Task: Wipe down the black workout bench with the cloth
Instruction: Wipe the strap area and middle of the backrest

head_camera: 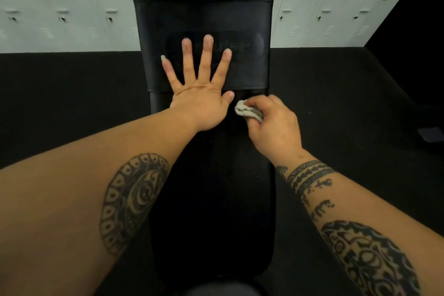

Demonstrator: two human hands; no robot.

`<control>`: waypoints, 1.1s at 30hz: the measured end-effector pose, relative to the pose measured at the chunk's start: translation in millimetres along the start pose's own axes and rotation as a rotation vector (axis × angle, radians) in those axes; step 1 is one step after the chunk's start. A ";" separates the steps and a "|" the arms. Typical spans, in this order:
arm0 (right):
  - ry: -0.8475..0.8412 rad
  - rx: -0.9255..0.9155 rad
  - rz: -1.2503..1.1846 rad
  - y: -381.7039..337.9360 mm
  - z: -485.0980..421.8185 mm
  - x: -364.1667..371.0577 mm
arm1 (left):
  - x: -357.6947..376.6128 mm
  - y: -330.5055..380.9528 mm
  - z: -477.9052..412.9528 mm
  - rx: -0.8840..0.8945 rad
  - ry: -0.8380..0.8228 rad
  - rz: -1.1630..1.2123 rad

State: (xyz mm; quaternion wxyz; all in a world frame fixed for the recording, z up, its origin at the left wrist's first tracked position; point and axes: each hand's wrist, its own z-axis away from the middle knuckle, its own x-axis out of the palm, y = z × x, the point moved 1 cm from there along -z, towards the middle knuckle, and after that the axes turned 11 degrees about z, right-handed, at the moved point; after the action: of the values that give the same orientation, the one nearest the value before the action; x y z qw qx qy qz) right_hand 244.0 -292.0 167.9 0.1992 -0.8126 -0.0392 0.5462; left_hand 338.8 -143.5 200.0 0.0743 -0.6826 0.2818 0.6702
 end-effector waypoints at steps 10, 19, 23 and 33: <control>0.199 -0.055 -0.021 6.9 6.4 16.2 | 10.9 -6.8 -3.7 0.060 0.151 -0.004; 0.309 -0.074 0.076 4.5 13.6 29.1 | 2.9 -66.0 41.4 0.102 0.684 0.335; 0.321 -0.053 0.145 -0.7 14.8 30.5 | 35.8 -98.4 65.4 -0.068 0.604 0.577; 0.287 -0.408 0.312 -33.3 32.4 46.9 | 44.5 -79.1 83.6 0.109 0.553 0.046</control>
State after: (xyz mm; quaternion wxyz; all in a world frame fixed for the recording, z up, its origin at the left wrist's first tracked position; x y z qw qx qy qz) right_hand 238.6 -239.2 128.7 -0.0512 -0.9010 0.0055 0.4307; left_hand 301.6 -50.4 127.9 0.0161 -0.8279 0.3424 0.4439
